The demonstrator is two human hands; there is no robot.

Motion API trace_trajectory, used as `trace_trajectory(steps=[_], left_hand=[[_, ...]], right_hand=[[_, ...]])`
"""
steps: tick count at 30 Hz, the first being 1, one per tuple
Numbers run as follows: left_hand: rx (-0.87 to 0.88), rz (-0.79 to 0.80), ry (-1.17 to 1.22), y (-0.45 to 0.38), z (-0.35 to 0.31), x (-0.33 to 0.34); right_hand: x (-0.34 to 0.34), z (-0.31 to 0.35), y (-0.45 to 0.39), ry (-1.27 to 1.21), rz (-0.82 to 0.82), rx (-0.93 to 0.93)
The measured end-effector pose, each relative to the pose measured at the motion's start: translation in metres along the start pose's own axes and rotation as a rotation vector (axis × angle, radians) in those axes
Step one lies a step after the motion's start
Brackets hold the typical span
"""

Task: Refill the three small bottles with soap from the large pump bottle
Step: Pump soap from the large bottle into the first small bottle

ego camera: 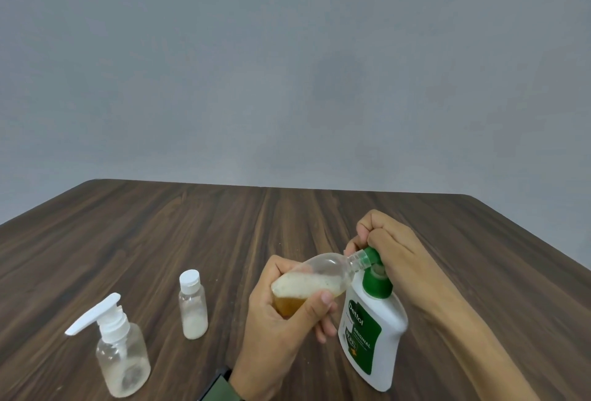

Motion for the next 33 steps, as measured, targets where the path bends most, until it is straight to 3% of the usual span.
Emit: trace_trajectory(steps=[33], left_hand=[[0.001,0.004,0.018,0.002,0.001,0.000]], right_hand=[[0.006,-0.012,0.006,0.004,-0.014,0.013]])
Point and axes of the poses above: each hand's wrist, its own y-axis away from the middle knuckle, its own x-axis out of the palm, z = x × y, the point moved 1 cm from there along -y, towards the middle knuckle, and after that the axes turned 9 degrees about y, right-handed, at the moved point
